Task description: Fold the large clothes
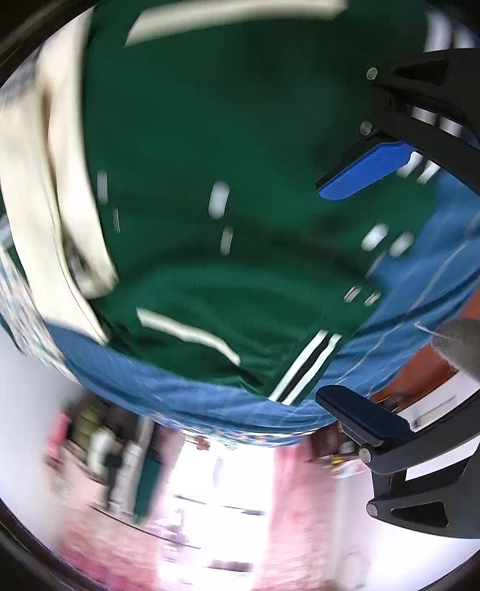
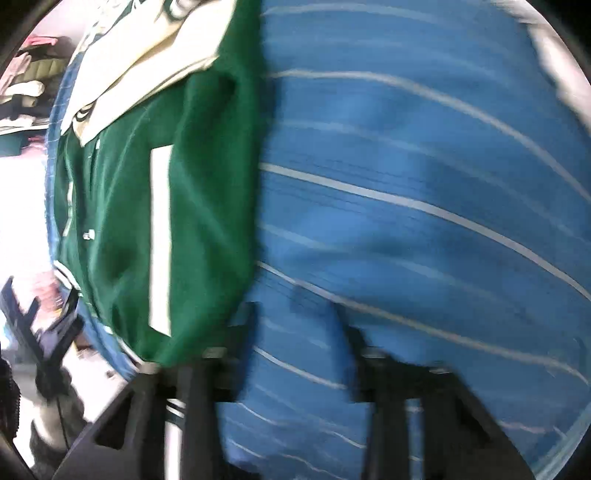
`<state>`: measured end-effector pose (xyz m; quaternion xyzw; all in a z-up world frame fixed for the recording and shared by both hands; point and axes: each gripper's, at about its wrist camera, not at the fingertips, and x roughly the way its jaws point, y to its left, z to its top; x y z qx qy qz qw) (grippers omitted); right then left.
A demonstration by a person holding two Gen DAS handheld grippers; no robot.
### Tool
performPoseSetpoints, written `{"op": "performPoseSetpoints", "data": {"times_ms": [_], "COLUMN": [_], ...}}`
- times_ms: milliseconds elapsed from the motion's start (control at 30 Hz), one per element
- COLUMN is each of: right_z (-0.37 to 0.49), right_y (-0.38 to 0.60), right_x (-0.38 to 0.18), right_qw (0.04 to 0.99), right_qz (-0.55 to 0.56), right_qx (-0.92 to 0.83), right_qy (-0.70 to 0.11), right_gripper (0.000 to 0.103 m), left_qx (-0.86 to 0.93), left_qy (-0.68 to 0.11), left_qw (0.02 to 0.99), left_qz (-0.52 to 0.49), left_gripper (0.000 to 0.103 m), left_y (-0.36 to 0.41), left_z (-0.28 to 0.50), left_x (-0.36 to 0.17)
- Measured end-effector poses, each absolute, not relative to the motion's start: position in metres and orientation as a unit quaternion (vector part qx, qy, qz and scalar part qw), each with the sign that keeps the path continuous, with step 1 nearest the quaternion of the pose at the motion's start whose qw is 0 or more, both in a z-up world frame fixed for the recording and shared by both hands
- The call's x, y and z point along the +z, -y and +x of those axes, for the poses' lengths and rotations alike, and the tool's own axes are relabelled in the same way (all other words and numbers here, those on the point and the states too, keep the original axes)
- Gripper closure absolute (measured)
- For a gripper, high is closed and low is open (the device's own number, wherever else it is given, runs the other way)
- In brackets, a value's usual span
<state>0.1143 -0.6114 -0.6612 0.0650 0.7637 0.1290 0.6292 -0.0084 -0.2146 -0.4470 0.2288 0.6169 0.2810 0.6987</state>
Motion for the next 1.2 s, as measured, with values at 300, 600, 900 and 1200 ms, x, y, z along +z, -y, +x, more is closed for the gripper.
{"op": "performPoseSetpoints", "data": {"times_ms": [300, 600, 900, 1200], "right_z": [0.074, 0.086, 0.124, 0.261], "right_y": [0.69, 0.748, 0.739, 0.696], "right_x": [-0.649, -0.648, -0.663, -0.64], "right_qw": [0.622, 0.62, 0.622, 0.653], "right_qz": [0.091, 0.141, 0.171, 0.363], "right_qx": [0.02, -0.001, 0.057, 0.215], "right_qy": [-0.778, -0.772, -0.762, -0.629], "right_gripper": [0.035, 0.035, 0.035, 0.01], "left_qx": [0.197, 0.289, 0.299, 0.285], "left_qy": [-0.626, -0.587, -0.581, -0.558], "left_qw": [0.7, 0.668, 0.712, 0.754], "left_qz": [0.282, 0.356, 0.257, 0.196], "left_gripper": [0.0, 0.0, 0.081, 0.087], "left_y": [0.381, 0.382, 0.313, 0.266], "left_z": [-0.053, -0.023, 0.017, 0.029], "left_x": [-0.475, -0.545, -0.503, -0.422]}}
